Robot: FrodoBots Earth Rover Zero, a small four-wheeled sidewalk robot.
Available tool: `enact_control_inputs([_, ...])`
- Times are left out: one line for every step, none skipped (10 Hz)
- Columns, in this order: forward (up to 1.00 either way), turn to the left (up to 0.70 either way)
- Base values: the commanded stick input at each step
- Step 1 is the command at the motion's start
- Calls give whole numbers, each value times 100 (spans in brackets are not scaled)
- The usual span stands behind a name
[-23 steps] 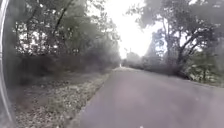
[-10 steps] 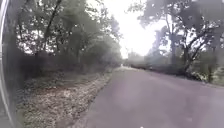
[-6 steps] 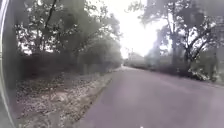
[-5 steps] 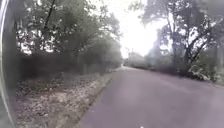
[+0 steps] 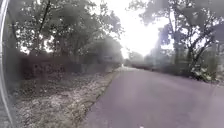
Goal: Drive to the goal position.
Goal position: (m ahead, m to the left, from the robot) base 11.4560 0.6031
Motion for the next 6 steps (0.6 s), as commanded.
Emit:
enact_control_inputs([70, -12])
enact_control_inputs([70, -28])
enact_control_inputs([70, -34])
enact_control_inputs([70, -24])
enact_control_inputs([70, -13])
enact_control_inputs([70, -3])
